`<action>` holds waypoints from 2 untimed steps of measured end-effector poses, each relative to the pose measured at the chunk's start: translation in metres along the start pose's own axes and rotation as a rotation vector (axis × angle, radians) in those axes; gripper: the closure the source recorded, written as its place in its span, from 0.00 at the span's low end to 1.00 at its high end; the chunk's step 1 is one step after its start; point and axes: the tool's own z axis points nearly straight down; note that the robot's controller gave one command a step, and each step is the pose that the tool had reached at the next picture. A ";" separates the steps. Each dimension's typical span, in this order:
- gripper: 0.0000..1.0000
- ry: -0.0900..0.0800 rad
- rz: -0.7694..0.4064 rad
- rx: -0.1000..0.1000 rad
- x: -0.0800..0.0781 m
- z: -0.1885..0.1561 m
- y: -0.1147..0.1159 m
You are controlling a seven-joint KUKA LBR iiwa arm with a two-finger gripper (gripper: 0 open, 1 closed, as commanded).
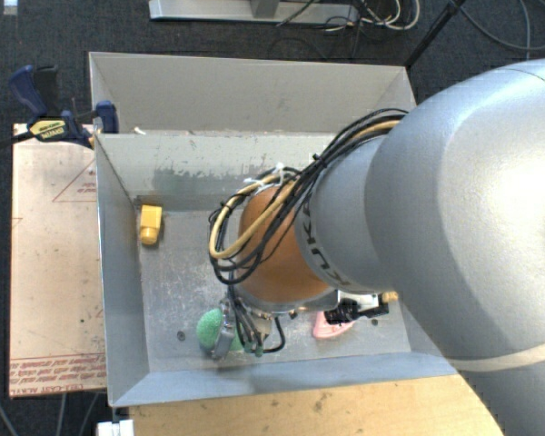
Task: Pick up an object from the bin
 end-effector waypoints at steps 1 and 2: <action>1.00 -0.003 -0.028 -0.001 -0.016 -0.118 -0.020; 1.00 -0.003 -0.028 0.000 -0.016 -0.118 -0.020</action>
Offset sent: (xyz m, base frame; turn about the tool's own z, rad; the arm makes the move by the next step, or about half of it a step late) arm 0.0000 0.0000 0.0000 0.0000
